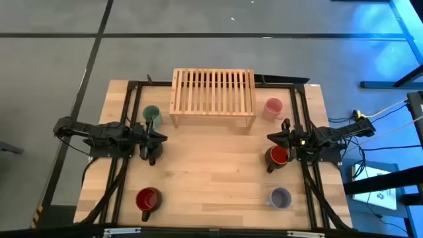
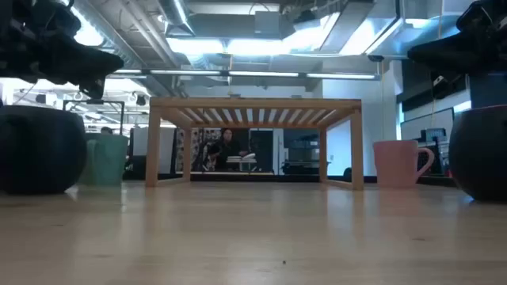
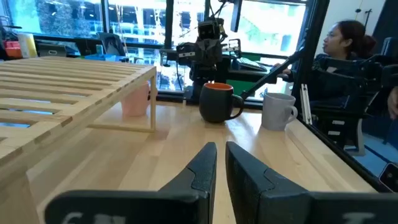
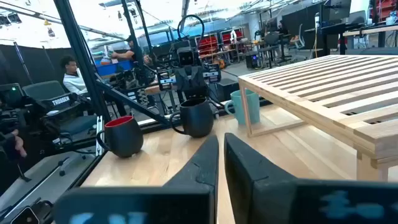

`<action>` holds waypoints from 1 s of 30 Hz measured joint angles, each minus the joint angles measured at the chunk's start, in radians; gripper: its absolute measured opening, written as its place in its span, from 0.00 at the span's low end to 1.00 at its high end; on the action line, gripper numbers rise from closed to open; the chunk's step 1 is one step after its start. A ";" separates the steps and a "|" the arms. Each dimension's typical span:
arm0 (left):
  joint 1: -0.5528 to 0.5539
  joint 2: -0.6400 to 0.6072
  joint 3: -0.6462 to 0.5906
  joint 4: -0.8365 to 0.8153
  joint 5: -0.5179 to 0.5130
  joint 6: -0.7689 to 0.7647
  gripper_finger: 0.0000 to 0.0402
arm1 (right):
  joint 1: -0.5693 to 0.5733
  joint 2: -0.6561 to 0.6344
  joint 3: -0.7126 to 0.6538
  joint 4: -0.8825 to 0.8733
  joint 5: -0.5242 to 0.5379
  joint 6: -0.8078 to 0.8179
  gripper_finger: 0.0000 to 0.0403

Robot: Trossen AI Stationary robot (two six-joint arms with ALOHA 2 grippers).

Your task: Place coffee mugs

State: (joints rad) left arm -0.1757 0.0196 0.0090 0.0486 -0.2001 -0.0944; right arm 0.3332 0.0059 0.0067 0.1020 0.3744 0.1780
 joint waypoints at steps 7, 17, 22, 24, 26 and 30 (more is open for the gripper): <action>0.000 0.000 0.000 0.087 -0.019 -0.033 0.07 | 0.000 0.000 0.000 -0.018 0.008 0.000 0.04; 0.000 0.000 0.000 0.349 -0.140 -0.227 0.07 | 0.000 0.000 0.000 -0.018 0.018 0.000 0.04; 0.001 0.000 0.000 0.479 -0.285 -0.414 0.07 | 0.000 0.000 0.000 0.038 0.020 0.000 0.04; 0.000 0.000 0.004 0.523 -0.272 -0.420 0.07 | 0.000 0.000 0.000 0.068 0.024 0.016 0.04; 0.000 0.000 0.025 0.517 -0.261 -0.426 0.07 | 0.000 0.000 0.000 0.103 0.028 0.100 0.04; 0.000 0.016 0.093 0.505 -0.287 -0.398 0.05 | 0.000 0.000 0.000 0.140 0.080 0.237 0.04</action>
State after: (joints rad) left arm -0.1753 0.0355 0.1019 0.5539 -0.4874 -0.4921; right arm 0.3330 0.0059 0.0067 0.2417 0.4543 0.4149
